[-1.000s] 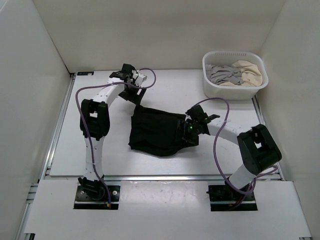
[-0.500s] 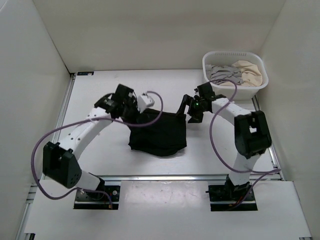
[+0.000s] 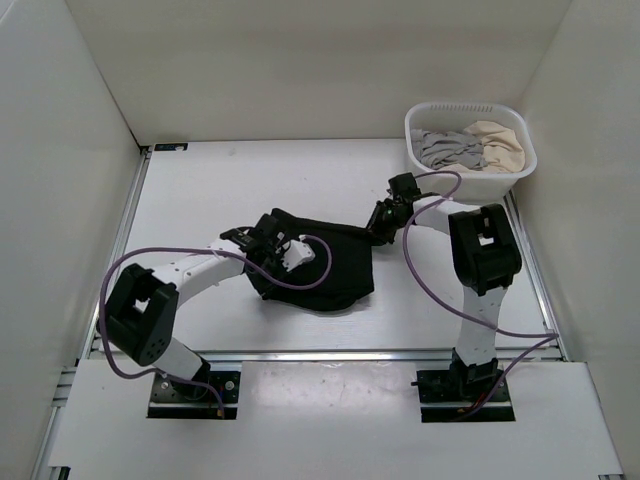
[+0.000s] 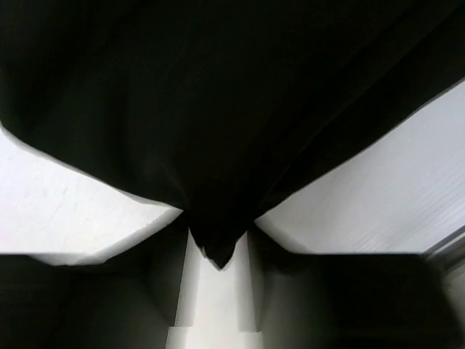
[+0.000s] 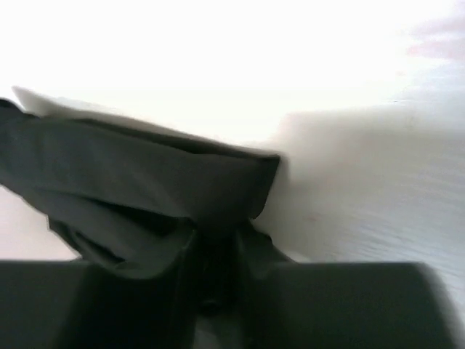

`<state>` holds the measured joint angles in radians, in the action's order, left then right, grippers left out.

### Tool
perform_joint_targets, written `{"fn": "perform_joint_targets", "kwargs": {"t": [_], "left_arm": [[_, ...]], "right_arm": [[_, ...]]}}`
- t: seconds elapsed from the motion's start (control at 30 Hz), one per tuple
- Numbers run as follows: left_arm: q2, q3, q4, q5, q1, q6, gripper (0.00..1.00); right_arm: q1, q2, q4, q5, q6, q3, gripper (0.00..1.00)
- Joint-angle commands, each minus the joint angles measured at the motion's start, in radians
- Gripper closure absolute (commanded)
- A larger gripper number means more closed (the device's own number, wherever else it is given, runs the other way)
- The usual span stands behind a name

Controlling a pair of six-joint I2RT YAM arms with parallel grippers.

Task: Fold and stack the trousers
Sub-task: Fold the trousers

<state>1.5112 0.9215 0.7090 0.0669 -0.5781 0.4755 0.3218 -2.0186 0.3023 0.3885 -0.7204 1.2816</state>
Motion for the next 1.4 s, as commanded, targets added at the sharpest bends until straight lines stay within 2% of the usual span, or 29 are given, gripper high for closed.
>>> {"fn": "perform_joint_targets", "kwargs": {"t": [0.0, 0.03, 0.13, 0.3, 0.37, 0.47, 0.5, 0.53, 0.57, 0.63, 0.67, 0.77, 0.9, 0.97, 1.03, 1.07, 1.1, 1.2, 1.23, 1.37], "left_arm": [[0.007, -0.007, -0.065, 0.019, -0.011, -0.029, 0.74], [0.007, -0.016, -0.065, 0.019, -0.011, -0.029, 0.86], [-0.017, -0.053, -0.065, 0.005, -0.031, -0.017, 0.86], [-0.057, -0.11, -0.065, -0.055, -0.063, 0.009, 0.86], [-0.057, -0.11, -0.065, -0.055, -0.075, 0.009, 0.83], [-0.057, -0.119, -0.065, -0.055, -0.098, 0.0, 0.67], [-0.057, -0.109, -0.065, -0.064, -0.098, -0.009, 0.58], [-0.048, -0.095, -0.065, -0.064, -0.098, -0.009, 0.52], [-0.048, -0.095, -0.065, -0.078, -0.098, -0.02, 0.4], [-0.048, -0.053, -0.065, -0.088, -0.098, -0.032, 0.23], [-0.048, -0.038, -0.048, -0.088, -0.098, -0.032, 0.23], [-0.057, 0.051, 0.01, -0.029, -0.06, -0.063, 0.21], [-0.088, 0.172, 0.082, 0.095, 0.024, -0.084, 0.21], [-0.088, 0.23, 0.093, 0.14, 0.088, -0.104, 0.21], [-0.069, 0.255, 0.093, 0.19, 0.133, -0.135, 0.2], [-0.059, 0.264, 0.093, 0.21, 0.162, -0.135, 0.2], [-0.033, 0.264, 0.093, 0.232, 0.162, -0.149, 0.2], [0.032, 0.255, 0.07, 0.273, 0.162, -0.193, 0.2], [0.046, 0.255, 0.07, 0.274, 0.162, -0.207, 0.21], [0.066, 0.214, 0.026, 0.313, 0.162, -0.227, 0.21]], "right_arm": [[0.0, -0.037, -0.055, -0.045, -0.099, 0.002, 0.87], [-0.009, -0.037, -0.069, -0.068, -0.117, -0.01, 0.91], [-0.02, 0.007, -0.106, -0.186, -0.198, -0.056, 1.0], [-0.041, 0.05, -0.178, -0.25, -0.306, -0.107, 1.0], [-0.041, 0.05, -0.195, -0.263, -0.317, -0.107, 1.0], [-0.032, 0.02, -0.189, -0.243, -0.294, -0.067, 1.0], [-0.032, 0.011, -0.172, -0.232, -0.275, -0.026, 0.97], [-0.023, 0.0, -0.148, -0.212, -0.227, -0.009, 0.78], [-0.023, 0.0, -0.135, -0.2, -0.2, 0.005, 0.67], [-0.013, 0.009, -0.097, -0.191, -0.125, 0.037, 0.43], [-0.013, 0.009, -0.077, -0.174, -0.099, 0.047, 0.3], [-0.013, 0.093, 0.003, -0.163, 0.007, 0.059, 0.22], [-0.013, 0.225, 0.141, -0.284, 0.123, 0.059, 0.21], [0.012, 0.306, 0.201, -0.356, 0.186, 0.059, 0.24], [0.043, 0.356, 0.267, -0.463, 0.231, 0.047, 0.36], [0.083, 0.395, 0.28, -0.483, 0.231, 0.036, 0.45], [0.103, 0.412, 0.291, -0.484, 0.231, 0.022, 0.66], [0.177, 0.448, 0.276, -0.418, 0.147, -0.076, 0.96], [0.209, 0.461, 0.259, -0.392, 0.118, -0.108, 1.0], [0.263, 0.471, 0.167, -0.349, -0.003, -0.255, 1.0]]}}
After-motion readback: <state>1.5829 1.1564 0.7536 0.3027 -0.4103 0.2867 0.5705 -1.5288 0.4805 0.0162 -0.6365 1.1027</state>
